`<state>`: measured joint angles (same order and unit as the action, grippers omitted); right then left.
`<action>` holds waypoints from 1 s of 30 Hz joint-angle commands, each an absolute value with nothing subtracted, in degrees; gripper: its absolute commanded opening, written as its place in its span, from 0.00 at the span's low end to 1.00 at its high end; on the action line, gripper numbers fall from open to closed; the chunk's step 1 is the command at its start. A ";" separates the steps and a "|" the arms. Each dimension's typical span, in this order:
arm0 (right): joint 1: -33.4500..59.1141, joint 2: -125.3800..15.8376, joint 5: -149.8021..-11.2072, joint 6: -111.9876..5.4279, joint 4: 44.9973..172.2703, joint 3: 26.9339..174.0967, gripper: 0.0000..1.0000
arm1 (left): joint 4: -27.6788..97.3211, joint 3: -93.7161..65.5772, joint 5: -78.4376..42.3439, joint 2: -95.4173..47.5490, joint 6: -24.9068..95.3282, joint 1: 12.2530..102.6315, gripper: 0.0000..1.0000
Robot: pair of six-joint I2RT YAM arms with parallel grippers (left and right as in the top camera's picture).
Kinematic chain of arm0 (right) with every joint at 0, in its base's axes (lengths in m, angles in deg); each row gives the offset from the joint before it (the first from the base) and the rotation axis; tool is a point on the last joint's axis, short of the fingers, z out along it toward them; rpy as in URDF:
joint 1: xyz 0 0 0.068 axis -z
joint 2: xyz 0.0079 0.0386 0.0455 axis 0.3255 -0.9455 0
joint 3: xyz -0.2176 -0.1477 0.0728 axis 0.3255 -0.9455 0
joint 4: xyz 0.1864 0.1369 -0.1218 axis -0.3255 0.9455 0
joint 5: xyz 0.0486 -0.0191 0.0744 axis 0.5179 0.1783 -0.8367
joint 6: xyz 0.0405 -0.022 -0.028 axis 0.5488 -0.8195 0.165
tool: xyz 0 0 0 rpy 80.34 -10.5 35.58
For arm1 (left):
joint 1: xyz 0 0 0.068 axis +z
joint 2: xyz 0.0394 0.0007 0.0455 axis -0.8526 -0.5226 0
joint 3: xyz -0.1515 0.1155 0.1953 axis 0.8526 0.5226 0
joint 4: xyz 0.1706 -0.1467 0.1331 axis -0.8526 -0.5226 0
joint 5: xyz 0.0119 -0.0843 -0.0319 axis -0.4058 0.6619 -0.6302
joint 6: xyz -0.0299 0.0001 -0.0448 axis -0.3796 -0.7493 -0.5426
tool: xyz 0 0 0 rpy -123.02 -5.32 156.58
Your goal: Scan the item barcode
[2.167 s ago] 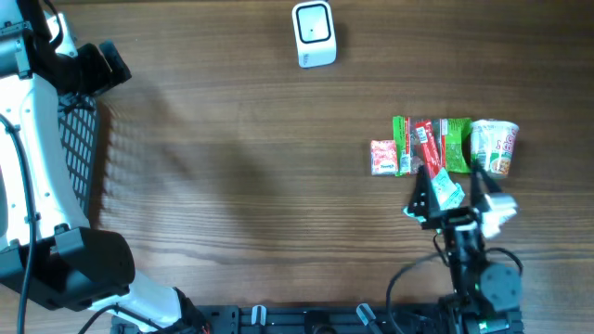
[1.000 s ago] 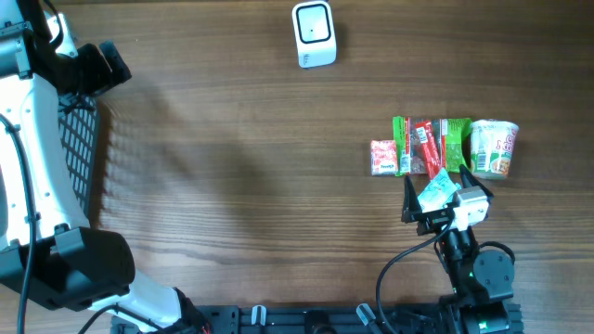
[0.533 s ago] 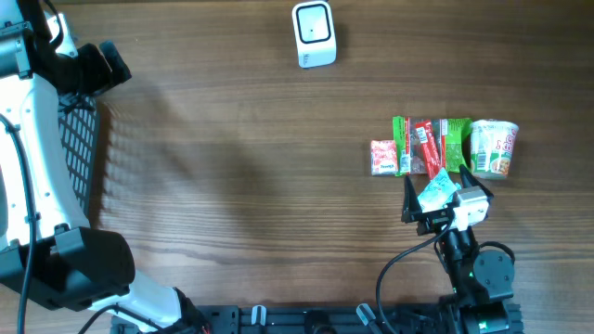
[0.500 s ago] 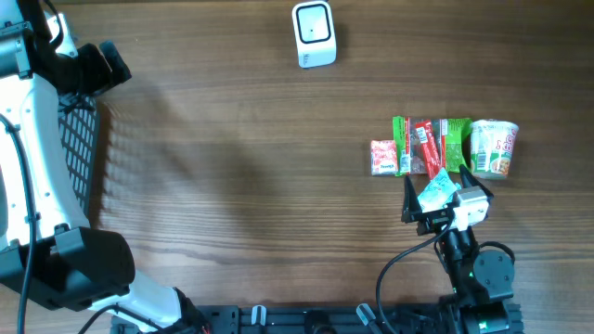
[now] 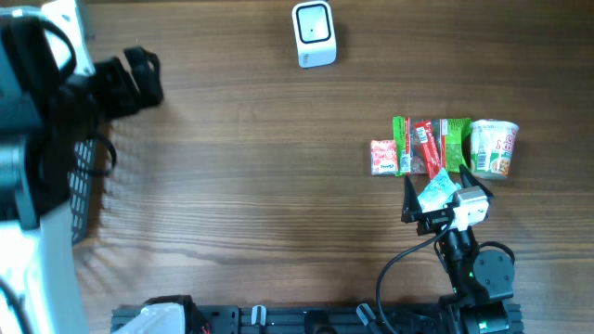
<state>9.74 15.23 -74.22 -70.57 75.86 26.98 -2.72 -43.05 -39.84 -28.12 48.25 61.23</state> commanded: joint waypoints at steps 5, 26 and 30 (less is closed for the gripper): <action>10.02 15.73 -75.36 -71.66 75.73 26.93 1.00 | -2.78 -30.53 -39.10 -12.91 48.53 54.76 1.00; 10.02 15.73 -75.36 -71.68 75.75 26.93 1.00 | 64.69 31.46 -33.22 41.78 48.51 62.85 1.00; 10.02 15.73 -75.36 -71.66 75.73 26.93 1.00 | 72.40 40.25 -33.24 47.57 48.45 62.85 1.00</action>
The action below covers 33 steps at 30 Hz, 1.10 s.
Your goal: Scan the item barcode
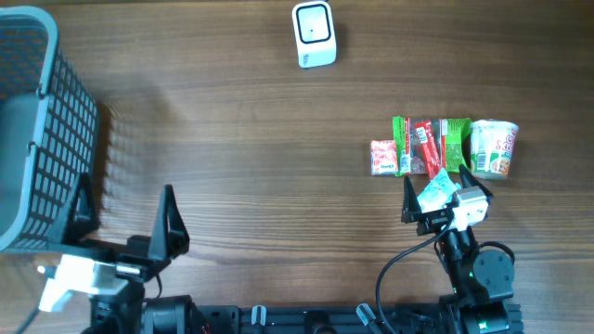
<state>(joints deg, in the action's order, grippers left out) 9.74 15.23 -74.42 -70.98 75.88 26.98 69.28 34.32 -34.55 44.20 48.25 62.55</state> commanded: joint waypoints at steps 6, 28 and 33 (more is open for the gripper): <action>10.02 15.73 -75.36 -71.68 75.73 26.93 1.00 | 74.44 49.58 -33.70 47.51 46.59 62.85 1.00; 10.02 15.73 -75.36 -71.68 75.73 26.93 1.00 | 67.75 65.47 -37.85 47.51 52.75 62.85 1.00; 10.02 15.73 -75.36 -71.68 75.73 26.93 1.00 | 65.34 65.47 -36.69 47.51 58.98 62.85 1.00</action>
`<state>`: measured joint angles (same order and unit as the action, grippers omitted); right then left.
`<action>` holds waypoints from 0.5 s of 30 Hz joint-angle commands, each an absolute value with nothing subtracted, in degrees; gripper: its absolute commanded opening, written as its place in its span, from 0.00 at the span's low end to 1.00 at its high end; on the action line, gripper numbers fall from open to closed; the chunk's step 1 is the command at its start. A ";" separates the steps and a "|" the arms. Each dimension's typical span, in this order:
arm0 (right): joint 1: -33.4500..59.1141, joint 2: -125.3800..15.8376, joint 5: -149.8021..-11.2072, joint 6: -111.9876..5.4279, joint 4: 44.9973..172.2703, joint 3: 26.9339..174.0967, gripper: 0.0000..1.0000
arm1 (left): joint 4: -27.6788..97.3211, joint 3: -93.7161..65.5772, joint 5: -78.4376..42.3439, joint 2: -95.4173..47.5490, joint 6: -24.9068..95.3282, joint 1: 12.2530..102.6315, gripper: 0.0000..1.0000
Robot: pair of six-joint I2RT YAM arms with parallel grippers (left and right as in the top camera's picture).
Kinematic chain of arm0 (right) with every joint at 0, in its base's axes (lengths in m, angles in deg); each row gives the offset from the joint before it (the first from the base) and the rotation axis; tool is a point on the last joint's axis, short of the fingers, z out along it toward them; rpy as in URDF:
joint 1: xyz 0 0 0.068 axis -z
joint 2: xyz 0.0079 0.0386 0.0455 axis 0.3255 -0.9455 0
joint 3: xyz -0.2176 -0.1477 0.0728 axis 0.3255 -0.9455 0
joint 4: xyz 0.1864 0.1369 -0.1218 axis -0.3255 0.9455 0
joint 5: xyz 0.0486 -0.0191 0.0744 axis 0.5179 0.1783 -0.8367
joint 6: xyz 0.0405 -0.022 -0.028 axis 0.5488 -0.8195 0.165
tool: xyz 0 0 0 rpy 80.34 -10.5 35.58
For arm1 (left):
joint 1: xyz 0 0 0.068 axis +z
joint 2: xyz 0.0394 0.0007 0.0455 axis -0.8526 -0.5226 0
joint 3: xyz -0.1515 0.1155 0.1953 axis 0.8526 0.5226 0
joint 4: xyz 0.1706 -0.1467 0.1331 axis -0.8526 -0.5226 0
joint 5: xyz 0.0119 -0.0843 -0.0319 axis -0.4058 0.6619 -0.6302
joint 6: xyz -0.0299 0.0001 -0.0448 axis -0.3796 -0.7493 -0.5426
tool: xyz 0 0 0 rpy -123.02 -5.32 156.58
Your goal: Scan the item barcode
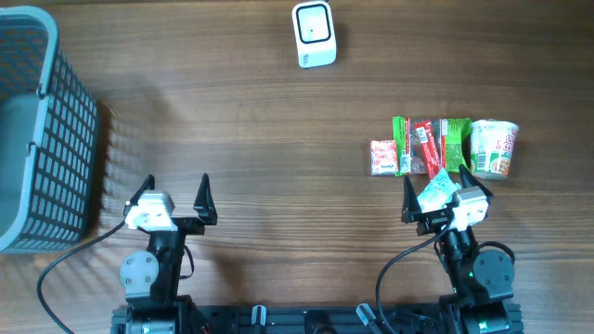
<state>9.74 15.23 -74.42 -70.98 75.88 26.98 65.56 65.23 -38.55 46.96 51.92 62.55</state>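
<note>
A white barcode scanner [314, 34] stands at the far edge of the table. To the right lies a row of items: a small pink packet [383, 157], a green packet [401, 146], a red stick [426, 148], another green packet [455, 139] and a noodle cup [494, 148]. Just in front of that row is my right gripper [436, 181], its fingers spread, with a pale blue-white packet [438, 193] between them. I cannot tell whether it is touching the packet. At the front left, my left gripper [176, 183] is open on nothing.
A grey mesh basket [37, 130] fills the far left side. The wooden table [278, 158] stretches between the two arms. Both arm bases and their cables sit at the front edge.
My left arm has shifted right, from the front left corner to a spot further in, its open fingers now pointing toward the far side. The right arm and the items are unchanged.
At first my left arm loomed large near the camera at the upper left, covering the basket. Then it lay low at the front left corner with the basket uncovered. It is now at the front left, open. The right arm stayed put throughout.
</note>
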 commanded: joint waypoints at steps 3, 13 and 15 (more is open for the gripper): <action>10.02 15.73 -75.36 -71.66 75.75 26.93 1.00 | 65.32 65.47 -37.02 47.51 59.07 62.85 1.00; 10.02 15.73 -75.36 -71.68 75.73 26.93 1.00 | 64.71 65.47 -43.38 47.51 59.05 62.87 1.00; 10.02 15.73 -75.36 -71.66 75.73 26.93 1.00 | 64.71 65.47 -43.38 47.51 59.05 62.87 1.00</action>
